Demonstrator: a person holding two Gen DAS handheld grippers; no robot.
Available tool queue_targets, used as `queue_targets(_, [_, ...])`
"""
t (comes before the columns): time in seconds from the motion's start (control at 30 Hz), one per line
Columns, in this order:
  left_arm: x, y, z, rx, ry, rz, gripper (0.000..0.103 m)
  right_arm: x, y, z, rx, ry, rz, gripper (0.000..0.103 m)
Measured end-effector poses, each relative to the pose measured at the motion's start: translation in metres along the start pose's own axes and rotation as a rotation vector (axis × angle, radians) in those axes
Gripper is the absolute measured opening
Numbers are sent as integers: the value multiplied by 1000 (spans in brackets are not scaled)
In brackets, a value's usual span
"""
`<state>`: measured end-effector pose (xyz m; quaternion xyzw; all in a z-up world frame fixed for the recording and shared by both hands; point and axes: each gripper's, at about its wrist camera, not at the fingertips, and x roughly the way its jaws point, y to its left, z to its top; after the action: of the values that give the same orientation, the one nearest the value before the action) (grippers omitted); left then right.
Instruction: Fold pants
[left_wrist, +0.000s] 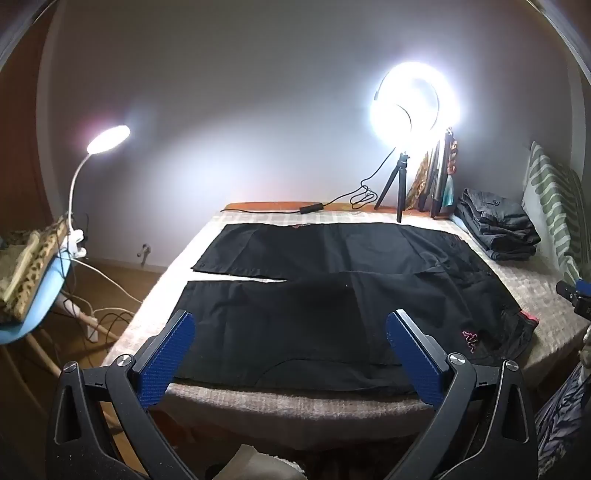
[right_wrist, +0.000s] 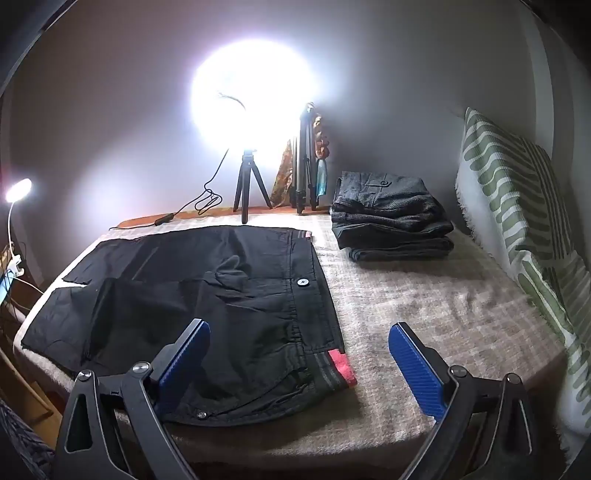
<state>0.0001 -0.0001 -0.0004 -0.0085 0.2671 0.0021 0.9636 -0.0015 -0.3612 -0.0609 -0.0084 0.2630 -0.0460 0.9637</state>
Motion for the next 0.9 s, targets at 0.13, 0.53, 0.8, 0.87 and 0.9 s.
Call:
queue_targets(0.13, [4,0,-1,-7,16,-7,102,-3,-1,0,19,3,6,99])
queue_targets(0.53, [-7,-3,8,2,-1,-5,102,-6,-1,-2,21,-1,9,99])
queue_targets(0.8, [-8,-3,9,2,-8,-9,102,-4,3,-1,19,6,10,99])
queue_targets(0.87, [-8,-4,9,3,-11,-9,102,-4,4,0,19,7,11,99])
queue_targets(0.9, [-8,-4,9,4,-12,-10,102,-5,3,-1,19,6,13,99])
